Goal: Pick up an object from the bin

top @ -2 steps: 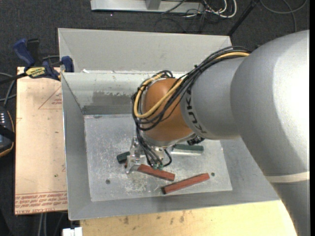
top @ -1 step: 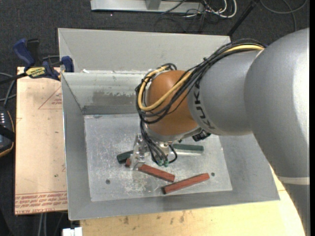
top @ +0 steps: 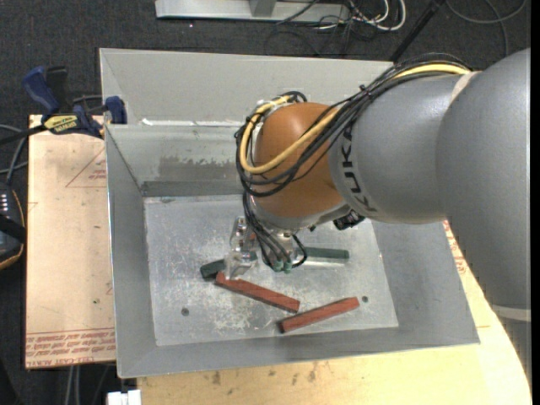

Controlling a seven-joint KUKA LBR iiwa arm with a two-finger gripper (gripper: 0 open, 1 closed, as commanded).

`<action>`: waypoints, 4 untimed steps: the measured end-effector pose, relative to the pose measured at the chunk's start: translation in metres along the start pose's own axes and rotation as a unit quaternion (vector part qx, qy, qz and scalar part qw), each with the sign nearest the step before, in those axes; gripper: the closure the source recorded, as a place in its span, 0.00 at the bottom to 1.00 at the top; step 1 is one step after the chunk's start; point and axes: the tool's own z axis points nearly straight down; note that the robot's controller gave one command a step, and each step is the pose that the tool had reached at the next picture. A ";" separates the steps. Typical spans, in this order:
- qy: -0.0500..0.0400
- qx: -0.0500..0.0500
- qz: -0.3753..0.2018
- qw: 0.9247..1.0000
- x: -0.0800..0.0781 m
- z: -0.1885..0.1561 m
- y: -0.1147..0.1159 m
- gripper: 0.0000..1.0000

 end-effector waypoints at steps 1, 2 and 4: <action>0.001 0.000 0.001 1.000 0.000 0.004 0.000 1.00; -0.006 -0.002 0.028 1.000 -0.042 0.066 -0.036 0.00; 0.001 -0.001 -0.020 1.000 -0.059 0.065 -0.043 0.00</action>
Offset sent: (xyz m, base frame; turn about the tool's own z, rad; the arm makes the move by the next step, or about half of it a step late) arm 0.0349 -0.0413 -0.0725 0.0575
